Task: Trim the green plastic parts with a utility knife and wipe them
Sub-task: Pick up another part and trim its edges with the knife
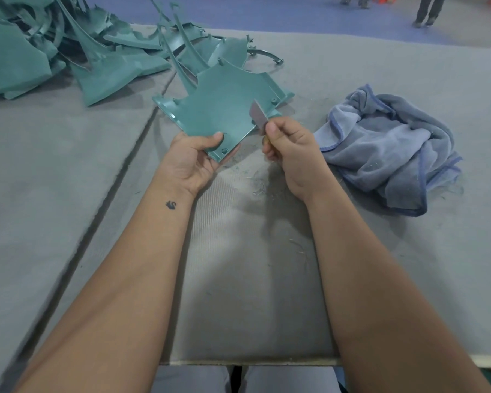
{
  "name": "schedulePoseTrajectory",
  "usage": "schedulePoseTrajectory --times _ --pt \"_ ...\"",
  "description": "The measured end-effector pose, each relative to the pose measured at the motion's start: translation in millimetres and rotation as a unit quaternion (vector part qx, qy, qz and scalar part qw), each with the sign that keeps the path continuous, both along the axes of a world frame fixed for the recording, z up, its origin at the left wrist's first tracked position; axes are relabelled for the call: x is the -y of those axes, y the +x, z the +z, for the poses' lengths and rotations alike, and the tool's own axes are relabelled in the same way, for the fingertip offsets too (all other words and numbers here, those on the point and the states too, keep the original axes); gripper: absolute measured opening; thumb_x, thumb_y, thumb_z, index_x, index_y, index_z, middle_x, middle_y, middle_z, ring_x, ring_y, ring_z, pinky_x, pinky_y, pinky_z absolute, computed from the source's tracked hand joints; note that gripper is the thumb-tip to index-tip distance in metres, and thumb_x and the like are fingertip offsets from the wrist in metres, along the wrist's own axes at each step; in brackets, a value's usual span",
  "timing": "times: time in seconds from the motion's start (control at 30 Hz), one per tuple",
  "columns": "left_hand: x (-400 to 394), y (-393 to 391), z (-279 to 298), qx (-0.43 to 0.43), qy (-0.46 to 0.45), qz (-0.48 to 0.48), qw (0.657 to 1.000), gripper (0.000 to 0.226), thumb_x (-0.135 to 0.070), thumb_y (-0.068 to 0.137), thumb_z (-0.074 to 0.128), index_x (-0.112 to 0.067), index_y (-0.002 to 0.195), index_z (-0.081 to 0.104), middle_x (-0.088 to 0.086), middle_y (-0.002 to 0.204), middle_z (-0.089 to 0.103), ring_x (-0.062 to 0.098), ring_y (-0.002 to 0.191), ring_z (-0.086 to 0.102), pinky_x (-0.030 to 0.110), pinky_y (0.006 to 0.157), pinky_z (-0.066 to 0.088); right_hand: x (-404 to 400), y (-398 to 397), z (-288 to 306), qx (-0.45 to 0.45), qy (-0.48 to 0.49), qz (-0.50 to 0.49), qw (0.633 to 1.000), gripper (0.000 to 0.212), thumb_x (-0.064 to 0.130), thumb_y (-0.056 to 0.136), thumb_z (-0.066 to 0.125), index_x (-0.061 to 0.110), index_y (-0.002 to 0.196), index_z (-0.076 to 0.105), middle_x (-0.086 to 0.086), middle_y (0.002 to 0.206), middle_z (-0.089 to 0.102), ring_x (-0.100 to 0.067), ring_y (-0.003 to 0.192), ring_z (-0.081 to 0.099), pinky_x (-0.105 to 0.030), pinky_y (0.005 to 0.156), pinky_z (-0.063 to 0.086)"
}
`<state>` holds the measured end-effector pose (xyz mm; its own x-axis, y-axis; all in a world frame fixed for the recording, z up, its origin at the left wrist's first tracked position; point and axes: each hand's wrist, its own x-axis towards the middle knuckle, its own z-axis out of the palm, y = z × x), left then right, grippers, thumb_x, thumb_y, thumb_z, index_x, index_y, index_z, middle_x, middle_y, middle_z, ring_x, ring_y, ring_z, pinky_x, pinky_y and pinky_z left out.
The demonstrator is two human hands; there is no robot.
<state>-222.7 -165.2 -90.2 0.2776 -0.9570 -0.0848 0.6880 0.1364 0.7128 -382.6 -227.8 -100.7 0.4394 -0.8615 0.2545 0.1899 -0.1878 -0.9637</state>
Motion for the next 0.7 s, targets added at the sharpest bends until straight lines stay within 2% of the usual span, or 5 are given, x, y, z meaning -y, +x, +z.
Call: schedulePoseTrajectory --times 0.13,0.27,0.43,0.57,0.7 --pt "-0.7 1.3 -0.4 -0.001 -0.005 -0.004 1.0 0.032 0.017 0.088 0.041 -0.002 0.105 0.06 0.015 0.093 0.07 0.027 0.078 0.071 0.035 0.063 0.06 -3.3 2.9 -2.4 -0.071 -0.056 0.051 0.995 0.02 0.009 0.096 0.054 0.018 0.082 0.064 0.002 0.064 0.057 -0.007 0.062 0.05 -0.018 0.062 0.042" --pt "-1.0 1.0 0.3 -0.006 0.0 -0.003 1.0 0.033 0.017 0.087 0.043 -0.004 0.108 0.059 0.015 0.101 0.068 0.027 0.079 0.071 0.035 0.065 0.061 -1.3 0.7 0.5 -0.008 -0.008 -0.003 1.0 0.021 0.01 0.098 0.051 0.017 0.083 0.064 0.004 0.063 0.056 -0.008 0.062 0.048 -0.02 0.064 0.041" --pt "-2.5 1.0 1.3 -0.021 -0.007 -0.003 1.0 0.034 0.017 0.088 0.041 -0.003 0.109 0.058 0.017 0.101 0.066 0.028 0.08 0.07 0.035 0.063 0.06 -2.8 2.8 -1.4 -0.066 -0.05 0.054 0.995 0.019 0.011 0.095 0.054 0.02 0.083 0.066 0.004 0.065 0.059 -0.005 0.063 0.053 -0.017 0.066 0.044" --pt "-1.5 1.5 1.4 -0.025 0.005 0.001 1.0 0.037 0.017 0.088 0.041 -0.005 0.115 0.056 0.017 0.111 0.065 0.03 0.087 0.069 0.034 0.062 0.06 -0.6 0.2 1.0 0.0 0.005 -0.006 1.0 0.022 0.011 0.099 0.051 0.018 0.082 0.064 0.007 0.061 0.058 -0.007 0.063 0.05 -0.017 0.065 0.042" --pt "-2.0 2.1 1.2 -0.025 0.0 -0.003 1.0 0.034 0.016 0.089 0.04 -0.004 0.11 0.057 0.015 0.1 0.067 0.028 0.081 0.07 0.034 0.061 0.06 -4.2 0.9 1.2 -0.068 -0.038 0.066 0.995 0.02 0.009 0.097 0.053 0.017 0.084 0.066 0.002 0.067 0.059 -0.005 0.065 0.054 -0.015 0.067 0.045"
